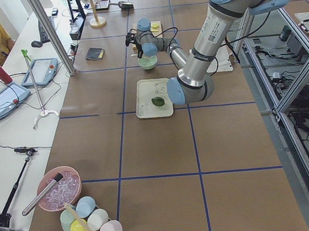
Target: Put spoon and bun in bowl
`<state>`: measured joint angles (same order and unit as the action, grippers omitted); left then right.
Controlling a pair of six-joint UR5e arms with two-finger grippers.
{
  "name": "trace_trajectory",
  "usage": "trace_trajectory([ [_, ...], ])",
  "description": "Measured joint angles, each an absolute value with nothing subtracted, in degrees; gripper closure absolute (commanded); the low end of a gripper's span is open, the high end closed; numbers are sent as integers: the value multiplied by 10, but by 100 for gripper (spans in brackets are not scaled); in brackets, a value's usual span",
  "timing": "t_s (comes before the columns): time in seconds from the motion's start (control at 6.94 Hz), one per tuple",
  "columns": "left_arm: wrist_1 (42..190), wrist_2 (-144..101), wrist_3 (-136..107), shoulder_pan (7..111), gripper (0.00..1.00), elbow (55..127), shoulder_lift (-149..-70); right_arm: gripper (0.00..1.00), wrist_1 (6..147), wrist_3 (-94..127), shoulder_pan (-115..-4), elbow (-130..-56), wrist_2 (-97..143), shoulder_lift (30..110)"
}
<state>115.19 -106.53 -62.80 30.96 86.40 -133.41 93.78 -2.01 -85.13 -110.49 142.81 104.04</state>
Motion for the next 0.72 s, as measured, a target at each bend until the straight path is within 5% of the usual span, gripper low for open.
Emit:
trace_trajectory([
  [0.72,1166,-1049,-640,401,2,950,-1232,0,933,62,-786,-1107,1458,1004],
])
